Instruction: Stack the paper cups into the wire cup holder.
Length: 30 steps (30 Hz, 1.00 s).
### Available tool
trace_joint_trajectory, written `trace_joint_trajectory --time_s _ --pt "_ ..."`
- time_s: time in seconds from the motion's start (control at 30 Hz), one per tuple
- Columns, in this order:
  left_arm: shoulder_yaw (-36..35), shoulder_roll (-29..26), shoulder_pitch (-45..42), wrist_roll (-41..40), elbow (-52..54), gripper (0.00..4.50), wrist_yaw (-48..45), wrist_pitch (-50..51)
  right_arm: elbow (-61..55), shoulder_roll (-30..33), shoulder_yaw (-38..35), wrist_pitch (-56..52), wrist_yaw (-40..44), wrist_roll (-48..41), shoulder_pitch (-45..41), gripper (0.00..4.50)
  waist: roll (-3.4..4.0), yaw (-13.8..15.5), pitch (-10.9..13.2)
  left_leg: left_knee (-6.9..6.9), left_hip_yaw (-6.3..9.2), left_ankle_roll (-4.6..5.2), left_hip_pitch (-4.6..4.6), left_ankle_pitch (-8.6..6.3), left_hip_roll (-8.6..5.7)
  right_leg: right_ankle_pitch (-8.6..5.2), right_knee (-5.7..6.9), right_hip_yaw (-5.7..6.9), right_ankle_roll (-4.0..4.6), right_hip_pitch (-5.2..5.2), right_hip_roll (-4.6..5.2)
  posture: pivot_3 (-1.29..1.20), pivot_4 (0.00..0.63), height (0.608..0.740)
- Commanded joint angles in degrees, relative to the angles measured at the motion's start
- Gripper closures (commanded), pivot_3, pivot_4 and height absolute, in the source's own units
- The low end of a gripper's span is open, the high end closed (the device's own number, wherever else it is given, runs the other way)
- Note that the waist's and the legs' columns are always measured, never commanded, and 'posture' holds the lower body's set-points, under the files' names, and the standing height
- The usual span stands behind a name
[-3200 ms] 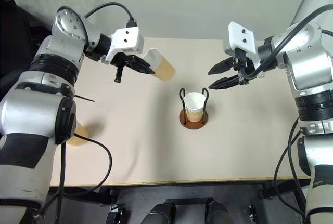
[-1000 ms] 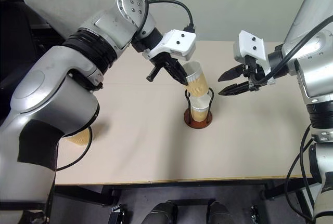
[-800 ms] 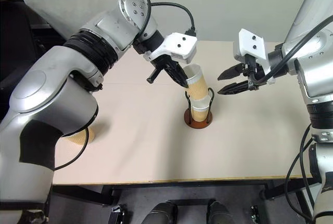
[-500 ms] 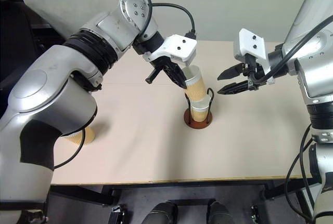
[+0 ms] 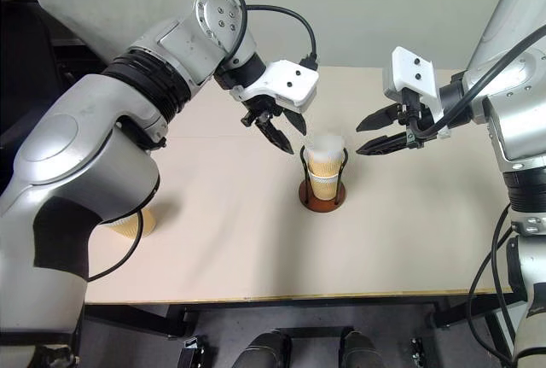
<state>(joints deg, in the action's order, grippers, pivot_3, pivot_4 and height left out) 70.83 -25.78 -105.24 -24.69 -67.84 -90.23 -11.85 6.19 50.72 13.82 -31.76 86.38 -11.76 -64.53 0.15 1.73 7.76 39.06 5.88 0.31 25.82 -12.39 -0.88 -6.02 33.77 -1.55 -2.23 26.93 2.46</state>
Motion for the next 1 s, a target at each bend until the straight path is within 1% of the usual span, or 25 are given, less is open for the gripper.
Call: trace_joint_trajectory --time_s 0.03,0.1,0.23,0.3,0.37,0.43,0.5,0.57,0.67,0.8,0.83,0.9,1.0 --pt "-1.21 -0.04 -2.11 0.33 -0.35 0.75 -2.27 -1.30 -1.33 0.79 -1.98 0.31 -0.35 -0.42 -1.15 2.50 0.00 0.00 0.00 0.00 0.00 0.01 0.00 -0.01 0.00 0.00 -0.01 0.00 0.00 0.00 0.00 0.00 0.150 0.740" --pt "-1.43 0.00 -2.18 0.45 -0.51 0.03 -2.27 -1.48 -1.34 0.81 -1.97 0.36 -0.35 -0.37 -1.15 2.50 0.00 0.00 0.00 0.00 0.00 0.02 0.00 -0.02 0.00 0.00 -0.02 0.00 0.00 0.00 0.00 0.00 0.150 0.740" --pt "-3.90 0.34 -2.58 1.31 -1.83 0.03 -2.27 -2.19 -1.37 0.87 -1.83 0.27 -0.22 -0.30 -1.28 2.50 0.00 0.01 0.00 -0.01 0.00 0.02 0.02 -0.03 0.00 0.00 -0.04 0.00 -0.01 0.00 0.00 0.00 0.150 0.740" --pt "-6.99 0.14 -2.78 1.67 -2.75 0.03 -2.27 -2.29 -1.52 0.96 -1.78 0.23 -0.15 -0.27 -1.29 2.50 0.00 -0.01 0.00 -0.01 0.00 0.03 0.02 -0.03 0.00 0.00 -0.06 0.00 -0.01 0.00 0.00 0.00 0.150 0.740" --pt "-11.60 -0.48 -2.76 2.30 -3.69 0.03 -2.27 -2.18 -1.69 1.08 -1.81 0.11 -0.09 -0.31 -1.26 2.50 0.00 -0.02 0.00 -0.03 0.00 0.03 0.02 -0.04 0.00 -0.01 -0.08 0.00 -0.02 0.00 0.00 0.00 0.150 0.740" --pt "-13.58 -3.03 -2.34 1.88 -2.66 0.03 -2.27 -2.06 -1.84 1.37 -1.94 0.05 0.09 -0.43 -1.06 2.50 0.01 -0.05 0.00 -0.05 0.00 0.04 0.03 -0.04 0.00 -0.02 -0.10 0.00 -0.03 0.00 -0.01 0.00 0.150 0.740" --pt "-13.94 -6.46 -1.73 0.12 -0.38 0.03 -2.27 0.10 -1.75 1.70 -1.95 0.19 0.44 -0.44 -0.83 2.50 0.03 -0.15 0.01 -0.09 -0.01 0.05 0.02 -0.05 0.00 -0.03 -0.12 0.00 -0.05 0.02 -0.03 0.00 0.150 0.740" --pt "-13.87 -9.87 -0.98 0.28 0.86 0.03 -2.27 -0.23 -1.65 1.98 -1.85 0.39 0.91 -0.49 -0.67 2.50 0.08 -0.39 -0.01 -0.13 -0.02 0.04 0.02 -0.06 0.03 -0.04 -0.16 -0.01 -0.05 0.04 -0.04 0.00 0.150 0.740" --pt "-10.11 -15.62 0.69 -0.38 4.27 0.03 -2.27 0.03 -1.15 2.00 -1.39 0.91 1.58 -0.62 -0.83 2.50 0.21 -0.53 -0.06 -0.19 -0.03 0.02 0.00 -0.10 0.08 -0.06 -0.20 -0.01 -0.05 0.05 -0.09 0.00 0.150 0.740" --pt "-0.57 -24.04 3.11 -1.17 10.54 0.03 -2.27 -2.27 -0.62 1.06 -0.74 1.32 2.45 -0.69 -1.05 2.50 0.38 -0.64 -0.07 -0.21 -0.03 0.01 -0.01 -0.10 0.09 -0.09 -0.20 0.00 0.03 0.09 -0.10 0.00 0.150 0.740" --pt "3.06 -26.13 3.09 -0.12 11.43 0.03 -2.27 -3.92 -0.52 0.71 -0.50 1.48 2.69 -0.68 -1.01 2.50 0.39 -0.68 -0.06 -0.18 0.01 0.01 0.03 -0.11 0.12 -0.09 -0.18 -0.03 0.07 0.11 -0.08 0.00 0.150 0.740" --pt "8.34 -28.56 2.67 1.85 11.67 0.03 -2.27 -7.01 -0.11 0.18 -0.19 1.88 3.03 -0.53 -1.04 2.50 0.40 -0.57 -0.05 -0.13 0.04 -0.01 0.07 -0.11 0.12 -0.07 -0.16 0.08 0.11 0.15 -0.16 0.00 0.150 0.740" --pt "13.46 -30.56 1.92 4.64 10.04 0.03 -2.27 -11.68 0.66 -0.51 0.06 2.42 3.48 -0.19 -1.41 2.50 0.41 -0.32 -0.05 -0.08 0.15 -0.02 0.10 -0.12 0.05 -0.08 -0.10 0.09 0.19 0.17 -0.11 0.00 0.150 0.740"
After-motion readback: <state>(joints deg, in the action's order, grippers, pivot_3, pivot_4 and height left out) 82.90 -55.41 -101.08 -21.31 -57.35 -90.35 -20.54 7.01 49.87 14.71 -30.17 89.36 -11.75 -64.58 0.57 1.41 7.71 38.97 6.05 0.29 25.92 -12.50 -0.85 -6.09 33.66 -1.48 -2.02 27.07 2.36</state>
